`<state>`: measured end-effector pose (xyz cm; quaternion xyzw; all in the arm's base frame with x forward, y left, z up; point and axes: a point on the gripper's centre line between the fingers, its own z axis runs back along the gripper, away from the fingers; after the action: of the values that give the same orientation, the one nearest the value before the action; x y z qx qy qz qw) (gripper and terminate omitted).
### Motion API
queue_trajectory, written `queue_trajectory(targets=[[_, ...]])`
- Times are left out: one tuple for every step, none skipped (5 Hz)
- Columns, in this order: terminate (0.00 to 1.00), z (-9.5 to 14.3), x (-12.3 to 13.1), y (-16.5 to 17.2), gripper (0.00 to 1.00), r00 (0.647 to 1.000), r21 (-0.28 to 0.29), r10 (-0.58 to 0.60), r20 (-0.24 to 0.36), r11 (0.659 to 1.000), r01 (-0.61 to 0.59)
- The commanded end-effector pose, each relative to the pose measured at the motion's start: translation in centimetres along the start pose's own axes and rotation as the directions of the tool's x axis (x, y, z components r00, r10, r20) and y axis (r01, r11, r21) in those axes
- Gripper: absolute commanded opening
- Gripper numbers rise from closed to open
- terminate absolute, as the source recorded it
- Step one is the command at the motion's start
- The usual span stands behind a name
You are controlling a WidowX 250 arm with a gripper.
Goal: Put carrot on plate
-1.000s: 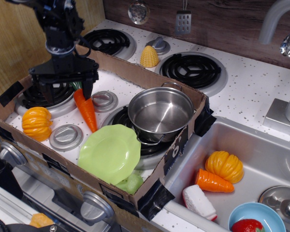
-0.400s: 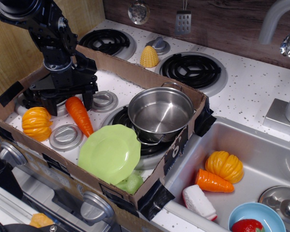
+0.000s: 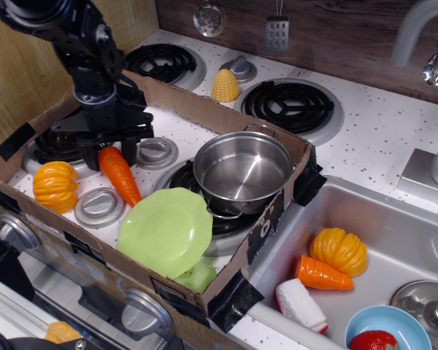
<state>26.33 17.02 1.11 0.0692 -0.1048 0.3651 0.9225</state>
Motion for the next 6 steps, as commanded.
queue_trajectory(targets=[[0.0,6.5,3.4,0.0,0.0,0.994,-0.022,-0.035,0.1,0.999,0.038],[0.0,8.4,3.1,0.5,0.0,0.984,0.052,-0.05,0.173,0.998,0.041],[0.0,8.9,2.4,1.2,0.0,0.983,0.068,-0.041,0.181,0.997,0.029],[0.0,8.9,0.7,0.9,0.0,0.99,0.049,0.016,0.141,0.999,-0.023],[0.0,7.4,-1.4,0.4,0.0,0.989,0.007,0.066,0.133,0.998,-0.068],[0.0,5.3,-2.7,-0.5,0.0,0.995,-0.069,0.086,0.055,0.994,-0.082]])
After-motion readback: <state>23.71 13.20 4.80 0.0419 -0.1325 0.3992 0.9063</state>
